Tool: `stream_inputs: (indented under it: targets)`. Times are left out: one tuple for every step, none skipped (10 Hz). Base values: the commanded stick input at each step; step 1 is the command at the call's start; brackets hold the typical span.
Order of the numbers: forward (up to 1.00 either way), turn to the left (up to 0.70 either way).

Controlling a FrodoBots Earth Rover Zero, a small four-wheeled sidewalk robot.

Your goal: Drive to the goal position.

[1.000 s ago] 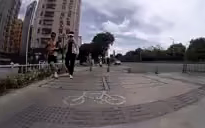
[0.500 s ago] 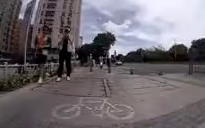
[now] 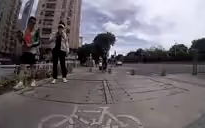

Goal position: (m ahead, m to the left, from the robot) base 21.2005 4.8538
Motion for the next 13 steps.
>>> stream_inputs:
  targets:
    - [0.45, 0.00]
    - [0.45, 0.00]
    - [0.45, 0.00]
    - [0.45, 0.00]
    - [0.45, 0.00]
    - [0.45, 0.00]
    - [0.45, 0.00]
    - [0.45, 0.00]
    - [0.45, 0.00]
    - [0.45, 0.00]
    - [0.45, 0.00]
    - [0.45, 0.00]
    - [0.45, 0.00]
